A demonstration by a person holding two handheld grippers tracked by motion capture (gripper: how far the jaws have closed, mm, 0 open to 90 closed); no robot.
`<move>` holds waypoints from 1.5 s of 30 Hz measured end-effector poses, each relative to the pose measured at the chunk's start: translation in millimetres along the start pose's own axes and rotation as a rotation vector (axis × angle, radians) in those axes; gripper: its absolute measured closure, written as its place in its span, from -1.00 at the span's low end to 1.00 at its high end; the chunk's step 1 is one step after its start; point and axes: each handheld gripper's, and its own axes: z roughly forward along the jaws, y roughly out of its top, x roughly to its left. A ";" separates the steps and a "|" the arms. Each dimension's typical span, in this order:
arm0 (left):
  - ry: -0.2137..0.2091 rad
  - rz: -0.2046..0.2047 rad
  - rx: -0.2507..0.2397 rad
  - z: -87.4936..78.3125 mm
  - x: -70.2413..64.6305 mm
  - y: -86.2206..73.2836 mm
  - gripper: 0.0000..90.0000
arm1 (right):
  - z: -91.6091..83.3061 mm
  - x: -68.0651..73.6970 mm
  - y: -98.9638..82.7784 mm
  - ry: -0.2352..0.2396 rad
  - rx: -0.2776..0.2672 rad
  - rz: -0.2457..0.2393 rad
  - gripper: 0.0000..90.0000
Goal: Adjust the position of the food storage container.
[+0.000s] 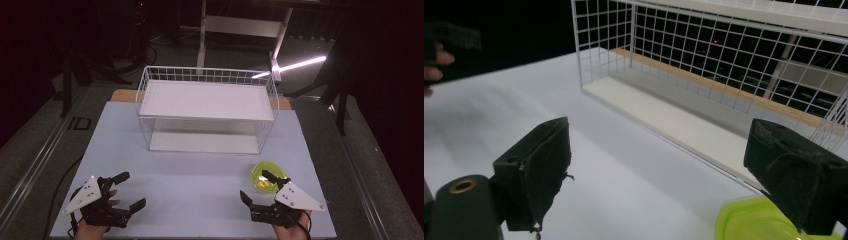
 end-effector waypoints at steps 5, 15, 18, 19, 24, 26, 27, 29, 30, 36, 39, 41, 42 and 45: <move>-0.007 0.002 -0.006 0.1 -1.5 0.1 -0.98 | -0.3 -9.3 3.9 -0.055 0.021 0.019 -0.66; -0.007 0.016 0.004 2.1 -3.9 -0.1 -0.98 | -12.9 -45.4 -6.9 -0.150 0.120 0.089 0.06; -0.008 0.018 0.004 2.2 -4.2 0.1 -0.98 | -18.5 -55.7 -14.8 -0.174 0.159 0.105 0.26; -0.007 0.019 0.003 2.2 -4.3 0.2 -0.98 | -21.7 -58.9 -18.0 -0.189 0.168 0.109 0.33; 0.001 0.020 -0.002 2.2 -4.4 0.3 -0.98 | -32.7 -68.9 -31.1 -0.223 0.213 0.113 0.62; 0.007 0.021 -0.008 1.9 -4.9 0.6 -0.98 | -34.3 -73.1 -38.9 -0.235 0.246 0.126 0.75; 0.008 0.022 -0.011 1.8 -5.3 0.8 -0.98 | -35.0 -75.0 -42.8 -0.244 0.253 0.133 0.80; 0.010 0.021 -0.016 1.5 -6.1 1.1 -0.98 | -36.2 -78.8 -50.3 -0.260 0.274 0.142 0.90; 0.011 0.022 -0.015 1.5 -6.4 1.2 -0.98 | -36.9 -80.9 -54.0 -0.271 0.277 0.155 0.96; 0.003 0.025 -0.010 3.0 -7.9 1.0 -0.98 | -28.2 -91.4 -77.8 -0.338 0.385 0.240 1.00; -0.002 0.027 -0.008 3.7 -9.2 1.2 -0.98 | -19.2 -92.1 -82.9 -0.346 0.413 0.245 1.00; -0.003 0.027 -0.006 4.4 -9.5 1.0 -0.98 | -13.8 -91.8 -81.0 -0.343 0.408 0.244 1.00; -0.002 0.027 -0.004 4.7 -9.5 0.9 -0.98 | -12.2 -92.0 -80.3 -0.342 0.412 0.238 1.00; -0.003 0.024 -0.003 5.2 -9.6 0.5 -0.98 | -5.1 -93.5 -79.2 -0.339 0.425 0.263 1.00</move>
